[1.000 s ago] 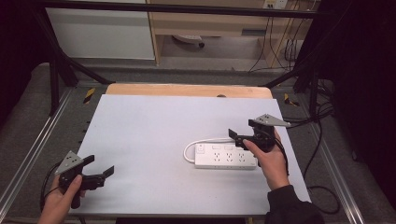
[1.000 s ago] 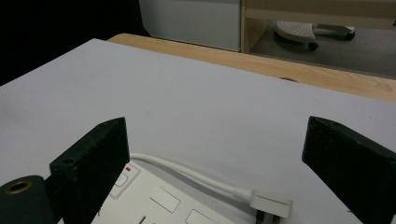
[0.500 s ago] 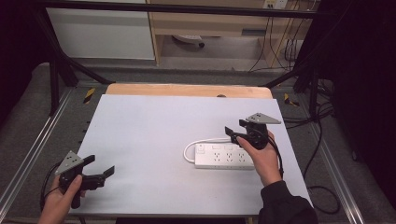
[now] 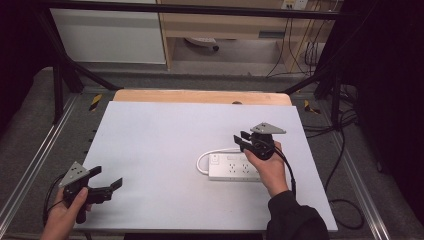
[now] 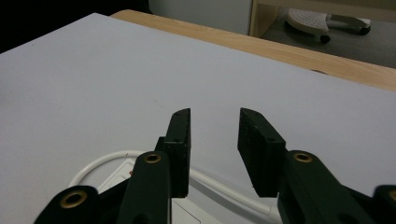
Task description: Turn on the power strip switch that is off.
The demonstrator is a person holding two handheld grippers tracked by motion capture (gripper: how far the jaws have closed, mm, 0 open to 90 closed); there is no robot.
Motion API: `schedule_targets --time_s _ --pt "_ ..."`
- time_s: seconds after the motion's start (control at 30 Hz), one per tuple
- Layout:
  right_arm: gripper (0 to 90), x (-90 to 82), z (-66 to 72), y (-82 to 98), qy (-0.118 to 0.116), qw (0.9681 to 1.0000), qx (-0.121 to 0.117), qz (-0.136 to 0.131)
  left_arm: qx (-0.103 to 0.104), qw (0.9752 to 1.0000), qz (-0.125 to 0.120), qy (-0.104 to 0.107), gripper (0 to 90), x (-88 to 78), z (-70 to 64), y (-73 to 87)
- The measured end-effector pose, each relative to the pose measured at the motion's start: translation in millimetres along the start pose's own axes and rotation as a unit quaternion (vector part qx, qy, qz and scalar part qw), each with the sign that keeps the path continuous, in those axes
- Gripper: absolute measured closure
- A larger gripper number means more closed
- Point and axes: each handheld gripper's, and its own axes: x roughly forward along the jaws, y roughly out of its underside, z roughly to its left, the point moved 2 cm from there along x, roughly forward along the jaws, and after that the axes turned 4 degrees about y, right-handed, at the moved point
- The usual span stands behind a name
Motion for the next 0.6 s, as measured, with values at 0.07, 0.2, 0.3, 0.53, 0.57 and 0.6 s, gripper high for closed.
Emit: schedule_targets --time_s 0.07,0.2,0.3,0.53,0.57,0.6 --pt "69.7 2.4 2.1 1.5 -0.002 1.0000 -0.004 0.002 0.001 1.0000 0.000 0.000 6.8 0.0 -0.1 0.0" --pt "73.9 5.3 5.1 5.7 0.000 1.0000 -0.001 -0.002 0.002 1.0000 0.000 0.000 6.8 -0.1 -0.2 -0.2" --pt "74.3 6.2 6.4 7.3 -0.001 1.0000 -0.001 -0.002 0.002 1.0000 0.001 0.000 6.8 0.1 0.0 0.1" --pt "75.7 9.0 10.8 9.5 -0.008 1.0000 -0.005 -0.002 0.002 1.0000 0.002 -0.001 6.8 0.4 -0.5 0.2" --pt "75.8 9.2 11.3 9.7 -0.008 1.0000 -0.005 -0.001 0.002 1.0000 0.002 -0.001 6.8 0.4 -0.5 0.3" --pt "76.1 9.2 11.9 10.0 -0.009 0.9999 -0.005 0.000 0.002 1.0000 0.002 0.000 6.8 0.3 -0.5 0.3"
